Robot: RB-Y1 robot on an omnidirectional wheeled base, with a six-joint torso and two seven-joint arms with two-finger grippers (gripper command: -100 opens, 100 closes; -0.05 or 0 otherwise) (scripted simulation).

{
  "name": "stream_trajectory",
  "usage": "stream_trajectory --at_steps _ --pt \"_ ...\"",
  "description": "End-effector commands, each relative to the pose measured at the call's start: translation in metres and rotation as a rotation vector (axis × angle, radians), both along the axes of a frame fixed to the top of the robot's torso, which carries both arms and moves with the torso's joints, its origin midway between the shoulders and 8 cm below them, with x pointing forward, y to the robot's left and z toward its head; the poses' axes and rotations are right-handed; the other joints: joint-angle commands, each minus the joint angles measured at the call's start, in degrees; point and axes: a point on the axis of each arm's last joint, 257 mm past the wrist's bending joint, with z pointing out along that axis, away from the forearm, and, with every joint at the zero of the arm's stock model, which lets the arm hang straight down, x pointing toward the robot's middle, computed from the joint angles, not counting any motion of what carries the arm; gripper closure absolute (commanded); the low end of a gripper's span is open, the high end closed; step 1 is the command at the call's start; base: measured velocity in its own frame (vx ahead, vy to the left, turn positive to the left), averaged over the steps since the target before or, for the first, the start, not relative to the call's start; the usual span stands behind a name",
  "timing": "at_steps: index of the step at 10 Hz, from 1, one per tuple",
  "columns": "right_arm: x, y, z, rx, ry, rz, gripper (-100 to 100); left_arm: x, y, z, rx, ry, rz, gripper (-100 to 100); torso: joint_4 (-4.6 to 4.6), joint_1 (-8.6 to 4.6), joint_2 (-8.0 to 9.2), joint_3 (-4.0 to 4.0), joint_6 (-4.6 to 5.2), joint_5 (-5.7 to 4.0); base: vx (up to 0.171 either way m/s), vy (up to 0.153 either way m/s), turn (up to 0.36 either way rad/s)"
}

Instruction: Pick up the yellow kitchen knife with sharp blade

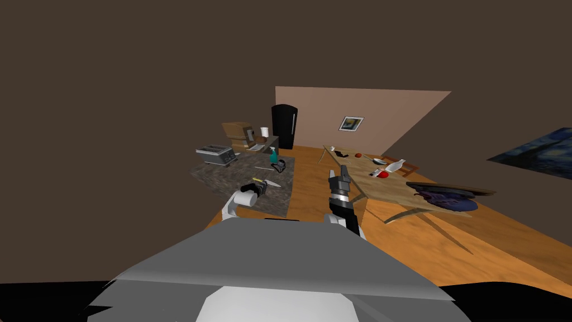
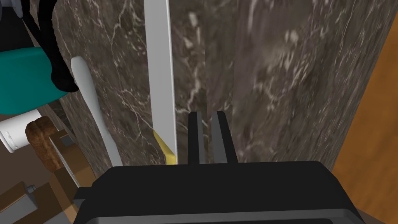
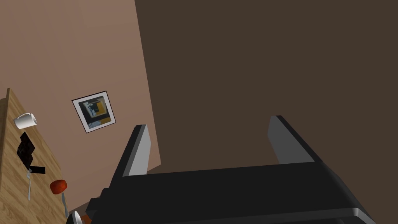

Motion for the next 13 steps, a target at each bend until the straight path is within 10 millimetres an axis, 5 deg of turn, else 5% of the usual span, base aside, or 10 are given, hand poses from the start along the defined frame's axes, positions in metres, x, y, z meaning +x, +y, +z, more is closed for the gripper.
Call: stream_trajectory --at_steps 1,5,7,13 --pt "0.000 0.000 0.000 0.000 0.000 0.000 0 0.013 -0.002 0.024 -0.003 -0.056 -0.005 100 0.00 0.00 0.00 0.00 0.00 0.00 -0.008 0.003 0.007" --pt "0.000 0.000 0.000 0.000 0.000 0.000 0 0.010 -0.003 0.030 -0.003 -0.055 -0.009 100 0.40 -0.06 -0.17 0.11 0.11 -0.15 -0.006 0.006 0.011" --pt "0.000 0.000 0.000 0.000 0.000 0.000 0 0.013 -0.008 0.029 -0.003 -0.041 -0.026 -100 0.39 -0.08 -0.19 0.10 0.12 -0.15 -0.008 0.015 0.008" --pt "0.000 0.000 0.000 0.000 0.000 0.000 0 0.033 -0.028 0.024 0.006 0.035 -0.095 -100 0.42 0.20 -0.03 0.19 0.11 -0.09 -0.047 0.077 0.013"
